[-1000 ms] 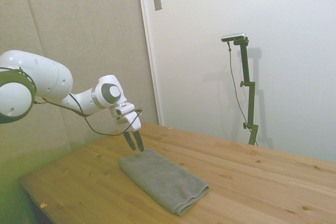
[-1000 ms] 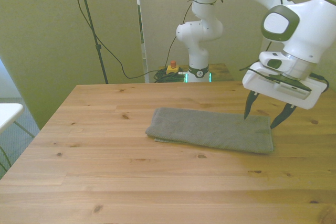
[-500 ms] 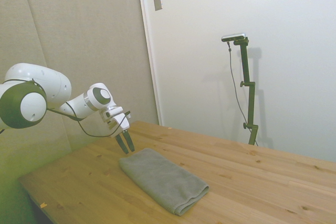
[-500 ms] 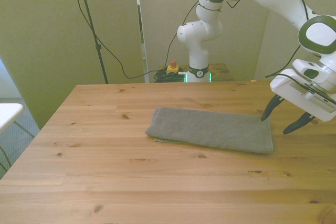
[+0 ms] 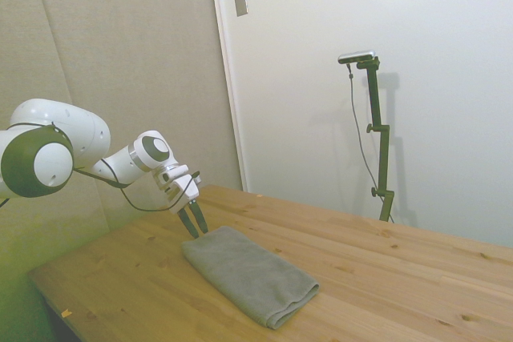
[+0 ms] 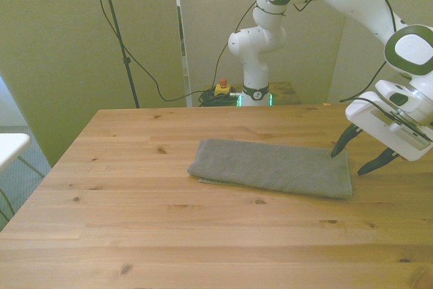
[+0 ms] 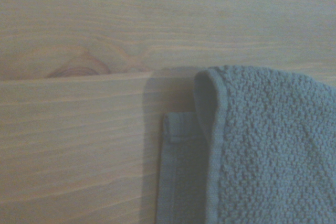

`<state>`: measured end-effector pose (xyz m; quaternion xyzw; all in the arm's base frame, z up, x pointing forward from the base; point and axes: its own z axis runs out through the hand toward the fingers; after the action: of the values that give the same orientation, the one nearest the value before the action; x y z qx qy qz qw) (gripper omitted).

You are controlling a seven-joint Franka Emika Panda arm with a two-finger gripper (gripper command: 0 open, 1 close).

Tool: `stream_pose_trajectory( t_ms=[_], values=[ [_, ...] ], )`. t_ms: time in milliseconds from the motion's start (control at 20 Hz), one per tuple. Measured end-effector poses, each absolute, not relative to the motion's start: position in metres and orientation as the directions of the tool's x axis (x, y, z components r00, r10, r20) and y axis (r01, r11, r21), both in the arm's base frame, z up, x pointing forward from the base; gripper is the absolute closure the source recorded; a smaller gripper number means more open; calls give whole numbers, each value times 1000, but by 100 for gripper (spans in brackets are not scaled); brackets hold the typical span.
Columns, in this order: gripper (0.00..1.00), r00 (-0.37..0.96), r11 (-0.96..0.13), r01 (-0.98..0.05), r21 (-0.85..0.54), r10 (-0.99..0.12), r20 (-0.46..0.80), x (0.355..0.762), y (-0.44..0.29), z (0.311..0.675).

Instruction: Fold the towel

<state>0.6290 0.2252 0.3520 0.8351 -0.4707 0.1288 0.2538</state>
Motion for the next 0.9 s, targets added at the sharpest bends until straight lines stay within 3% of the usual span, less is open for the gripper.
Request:
stream_pose_trajectory(
  t_ms=[450,500,900],
  values=[
    [0,527,-408,-849,335,-702,479,626,203,342],
    [100,524,-404,-851,336,-703,480,626,199,342],
    [100,506,-387,-861,329,-718,479,626,176,342]
  ],
)
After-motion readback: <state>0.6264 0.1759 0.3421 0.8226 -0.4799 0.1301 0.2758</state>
